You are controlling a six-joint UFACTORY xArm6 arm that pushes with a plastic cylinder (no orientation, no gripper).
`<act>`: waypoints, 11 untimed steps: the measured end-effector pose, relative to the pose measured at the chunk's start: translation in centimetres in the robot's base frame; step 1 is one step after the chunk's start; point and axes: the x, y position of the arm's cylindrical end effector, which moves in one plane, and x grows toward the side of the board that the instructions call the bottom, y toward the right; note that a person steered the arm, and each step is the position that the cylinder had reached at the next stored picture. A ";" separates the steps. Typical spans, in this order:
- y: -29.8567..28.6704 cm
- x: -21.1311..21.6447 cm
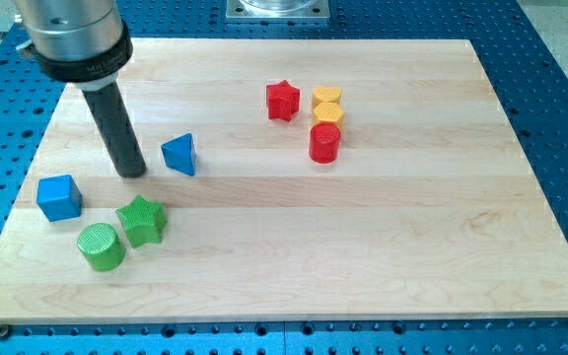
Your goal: Move the triangle to the bottom left of the red star
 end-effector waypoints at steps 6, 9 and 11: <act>2.4 0.8; -5.2 -6.0; 5.7 -6.5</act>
